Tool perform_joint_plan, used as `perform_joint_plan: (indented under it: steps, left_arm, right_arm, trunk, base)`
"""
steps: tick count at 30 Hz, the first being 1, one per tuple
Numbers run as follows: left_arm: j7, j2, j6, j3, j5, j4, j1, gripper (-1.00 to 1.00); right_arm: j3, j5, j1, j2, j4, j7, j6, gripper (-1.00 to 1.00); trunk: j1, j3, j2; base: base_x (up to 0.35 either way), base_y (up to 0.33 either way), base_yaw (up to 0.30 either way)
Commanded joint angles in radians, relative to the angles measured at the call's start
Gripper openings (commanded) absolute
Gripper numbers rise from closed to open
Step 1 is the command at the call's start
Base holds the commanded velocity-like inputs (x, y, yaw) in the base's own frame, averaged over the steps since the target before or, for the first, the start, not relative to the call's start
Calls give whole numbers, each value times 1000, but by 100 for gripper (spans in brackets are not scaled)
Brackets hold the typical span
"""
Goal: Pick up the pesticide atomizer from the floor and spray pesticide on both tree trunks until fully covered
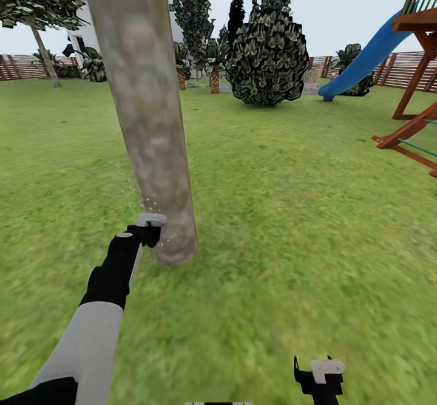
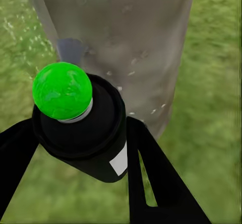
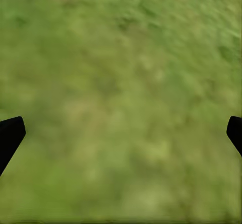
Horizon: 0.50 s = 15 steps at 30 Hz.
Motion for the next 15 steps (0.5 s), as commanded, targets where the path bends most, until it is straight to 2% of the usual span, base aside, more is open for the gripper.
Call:
perform_joint_plan:
  steps: [1,4,8,10,12,15]
  left_arm:
    - [1,-3,2,0,-1,-2,-4,-100]
    - [2,-16,47,-6,-1,-19,-24,-100]
    - [2,-6,63,-4,-5,-46,-20,-100]
    - [0,-4,66,0,-3,-98,-18,-100]
    - [-1,-6,89,-8,-2,-136,-16,-100]
    - [-1,-10,105,-8,-1,-140,-16,-100]
  right_arm:
    - [0,0,0,0,0,0,0,100]
    - [0,0,0,0,0,0,0,100]
    - [0,0,0,0,0,0,1,100]
    - [0,0,0,0,0,0,1,100]
    - [1,0,0,0,0,0,1,100]
    - [1,1,0,1,0,0,0,100]
  trunk:
    - [0,0,0]
    - [0,0,0]
    - [0,0,0]
    - [0,0,0]
    - [0,0,0]
    - [0,0,0]
  base:
    - [-7,0,0]
    - [-2,0,0]
    - [0,0,0]
    - [0,0,0]
    - [0,-144,0]
    - [49,-246,78]
